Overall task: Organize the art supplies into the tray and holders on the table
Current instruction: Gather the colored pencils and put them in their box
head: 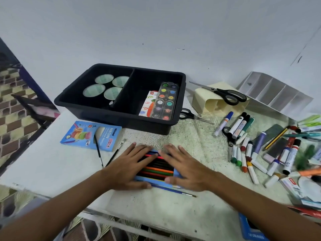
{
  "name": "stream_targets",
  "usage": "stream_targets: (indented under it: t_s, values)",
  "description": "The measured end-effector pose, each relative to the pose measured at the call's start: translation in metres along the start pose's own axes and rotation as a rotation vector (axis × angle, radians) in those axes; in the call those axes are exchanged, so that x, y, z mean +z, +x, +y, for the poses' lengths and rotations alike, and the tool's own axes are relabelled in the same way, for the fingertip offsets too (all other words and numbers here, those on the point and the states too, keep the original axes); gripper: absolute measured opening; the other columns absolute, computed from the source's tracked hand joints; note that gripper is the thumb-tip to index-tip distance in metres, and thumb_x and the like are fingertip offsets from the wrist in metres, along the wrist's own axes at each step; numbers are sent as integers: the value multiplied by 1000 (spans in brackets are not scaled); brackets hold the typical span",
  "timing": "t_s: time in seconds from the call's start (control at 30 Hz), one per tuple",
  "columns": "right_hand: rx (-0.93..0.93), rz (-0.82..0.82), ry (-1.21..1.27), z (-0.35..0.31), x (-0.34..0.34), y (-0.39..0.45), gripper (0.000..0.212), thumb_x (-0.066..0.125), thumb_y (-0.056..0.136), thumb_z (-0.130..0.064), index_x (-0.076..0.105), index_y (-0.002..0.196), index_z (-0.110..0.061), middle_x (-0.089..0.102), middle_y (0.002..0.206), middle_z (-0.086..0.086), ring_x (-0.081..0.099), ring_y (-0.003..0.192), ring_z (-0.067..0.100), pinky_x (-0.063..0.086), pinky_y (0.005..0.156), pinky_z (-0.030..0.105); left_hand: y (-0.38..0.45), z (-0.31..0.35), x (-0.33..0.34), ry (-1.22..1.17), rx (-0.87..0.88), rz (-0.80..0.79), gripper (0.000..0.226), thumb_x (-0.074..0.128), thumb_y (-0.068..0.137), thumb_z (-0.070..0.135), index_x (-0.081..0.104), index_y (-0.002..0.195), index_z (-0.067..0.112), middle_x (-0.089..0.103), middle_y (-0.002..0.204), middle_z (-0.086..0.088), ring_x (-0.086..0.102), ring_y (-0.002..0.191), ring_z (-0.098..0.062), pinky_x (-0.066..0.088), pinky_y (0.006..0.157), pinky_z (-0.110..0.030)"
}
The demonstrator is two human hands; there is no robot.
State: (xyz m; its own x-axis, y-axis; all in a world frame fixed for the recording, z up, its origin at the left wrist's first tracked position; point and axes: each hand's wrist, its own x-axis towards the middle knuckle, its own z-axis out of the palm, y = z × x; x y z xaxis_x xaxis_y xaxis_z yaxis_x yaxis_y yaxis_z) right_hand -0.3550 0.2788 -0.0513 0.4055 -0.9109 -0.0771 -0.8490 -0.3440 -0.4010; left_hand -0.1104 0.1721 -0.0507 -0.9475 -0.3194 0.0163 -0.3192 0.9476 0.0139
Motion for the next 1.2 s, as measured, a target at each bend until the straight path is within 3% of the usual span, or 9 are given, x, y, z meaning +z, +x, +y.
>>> stream_targets:
  t_s: [0.07, 0.17, 0.4, 0.57, 0.67, 0.9, 1.03, 1.1, 1.2]
  values:
    - [38, 43, 124, 7, -8, 1, 77, 26, 92, -70, -5, 154, -35, -11, 162, -8, -19, 146, 4, 0, 122, 42, 1, 2, 2, 13, -36, -4, 86, 34, 89, 77, 31, 151, 18, 34, 154, -12, 31, 143, -29, 14, 117, -52]
    - [42, 51, 84, 13, -11, 0, 78, 32, 92, -70, 3, 155, -35, -3, 163, -7, -14, 147, 5, 1, 123, 40, 5, 2, 3, 37, -54, -13, 87, 32, 89, 77, 31, 152, 17, 35, 154, -14, 32, 142, -31, 14, 115, -54]
    - [55, -12, -132, 20, -15, 12, 83, 40, 89, -72, 7, 155, -35, 5, 164, 0, -10, 149, 15, -13, 117, 27, 28, -11, 7, 1, -153, -93, 94, 19, 84, 84, 4, 156, 26, 11, 162, -7, 5, 150, -25, -6, 119, -43]
    - [68, -27, -234, 24, -20, 12, 81, 16, 86, -79, 2, 154, -38, -3, 164, 5, -9, 150, 22, -7, 119, 35, 34, -18, 7, 23, -209, -106, 101, 9, 80, 86, -1, 156, 22, 0, 164, -7, -4, 150, -24, -20, 113, -38]
    - [27, -54, -332, 21, -19, 15, 83, 15, 83, -82, -5, 153, -41, -4, 163, 10, -5, 150, 28, -3, 121, 44, 31, -14, 10, -17, -181, -73, 97, 8, 84, 83, -4, 156, 19, -5, 163, -6, -14, 149, -20, -25, 112, -35]
    - [-51, -30, -459, 17, -20, 27, 68, 20, 93, -73, 20, 152, -39, 22, 157, 19, 29, 137, 35, 28, 108, 46, 34, -10, 9, -191, -145, -86, 104, 30, 84, 81, -8, 155, 16, -8, 163, -2, -24, 145, -10, -21, 114, -29]
    - [-67, -33, -428, 17, -22, 31, 66, 21, 93, -72, 23, 151, -41, 26, 155, 18, 31, 131, 32, 30, 103, 44, 23, -15, -8, -299, -209, 3, 111, 45, 78, 82, -5, 155, 21, -14, 156, 15, -27, 140, 6, -16, 111, -18]
    - [-71, -28, -394, 19, -22, 32, 65, 19, 92, -72, 21, 150, -44, 28, 154, 17, 29, 129, 31, 29, 103, 44, 14, -19, -21, -274, -229, 87, 107, 44, 78, 83, 5, 156, 21, -5, 156, 15, -20, 142, 7, -12, 112, -16]
    - [-88, -16, -364, 22, -25, 29, 64, 13, 92, -73, 19, 150, -46, 29, 153, 13, 28, 129, 29, 27, 103, 44, -11, -29, -41, -262, -310, 185, 89, 43, 84, 76, 32, 151, 19, 28, 156, 6, 9, 145, 0, 9, 114, -21]
